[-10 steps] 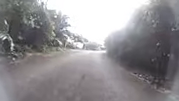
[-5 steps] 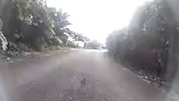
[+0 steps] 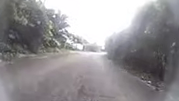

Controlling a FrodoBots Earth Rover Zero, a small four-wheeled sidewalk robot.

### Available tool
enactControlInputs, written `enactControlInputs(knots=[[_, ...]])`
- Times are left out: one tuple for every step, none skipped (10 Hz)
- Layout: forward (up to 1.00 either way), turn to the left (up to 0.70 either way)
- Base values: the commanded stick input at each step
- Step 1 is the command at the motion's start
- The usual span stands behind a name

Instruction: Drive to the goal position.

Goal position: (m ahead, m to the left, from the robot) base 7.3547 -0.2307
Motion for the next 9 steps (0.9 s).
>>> enactControlInputs(knots=[[0.7,-0.22],[0.7,-0.01],[0.7,0.0],[0.7,0.0],[0.7,0.0],[0.7,0.0],[0.7,0.0],[0.7,0.0],[0.7,0.0]])
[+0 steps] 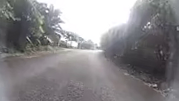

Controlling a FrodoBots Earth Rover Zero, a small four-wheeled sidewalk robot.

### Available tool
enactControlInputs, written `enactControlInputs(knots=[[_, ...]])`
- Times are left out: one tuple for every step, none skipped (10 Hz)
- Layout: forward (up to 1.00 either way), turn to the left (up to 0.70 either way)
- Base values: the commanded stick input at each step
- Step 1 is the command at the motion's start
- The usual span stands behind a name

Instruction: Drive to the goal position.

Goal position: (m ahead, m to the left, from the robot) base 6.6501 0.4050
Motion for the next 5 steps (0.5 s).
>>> enactControlInputs(knots=[[0.7,0.0],[0.7,0.0],[0.7,0.0],[0.7,0.0],[0.7,-0.14]])
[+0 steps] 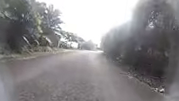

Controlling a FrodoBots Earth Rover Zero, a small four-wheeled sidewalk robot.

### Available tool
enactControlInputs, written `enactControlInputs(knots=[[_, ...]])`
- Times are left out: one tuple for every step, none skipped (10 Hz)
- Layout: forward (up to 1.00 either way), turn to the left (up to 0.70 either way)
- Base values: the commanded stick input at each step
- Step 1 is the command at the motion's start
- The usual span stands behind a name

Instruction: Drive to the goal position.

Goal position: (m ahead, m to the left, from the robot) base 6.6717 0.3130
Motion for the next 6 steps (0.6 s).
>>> enactControlInputs(knots=[[0.7,-0.35],[0.7,-0.35],[0.7,-0.35],[0.7,-0.35],[0.7,-0.35],[0.7,-0.35]])
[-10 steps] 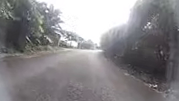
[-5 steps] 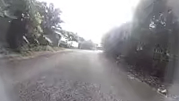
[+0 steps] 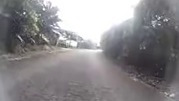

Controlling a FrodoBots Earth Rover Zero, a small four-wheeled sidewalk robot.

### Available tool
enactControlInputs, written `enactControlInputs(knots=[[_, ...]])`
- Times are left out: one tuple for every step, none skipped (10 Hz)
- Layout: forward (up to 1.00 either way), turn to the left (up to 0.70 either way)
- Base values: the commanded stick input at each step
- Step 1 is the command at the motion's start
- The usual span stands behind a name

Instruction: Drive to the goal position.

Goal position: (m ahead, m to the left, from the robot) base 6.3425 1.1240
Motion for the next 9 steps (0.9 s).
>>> enactControlInputs(knots=[[0.7,-0.35],[0.7,-0.35],[0.7,-0.35],[0.7,-0.35],[0.7,-0.35],[0.7,-0.13],[0.7,0.0],[0.7,0.0],[0.7,0.0]])
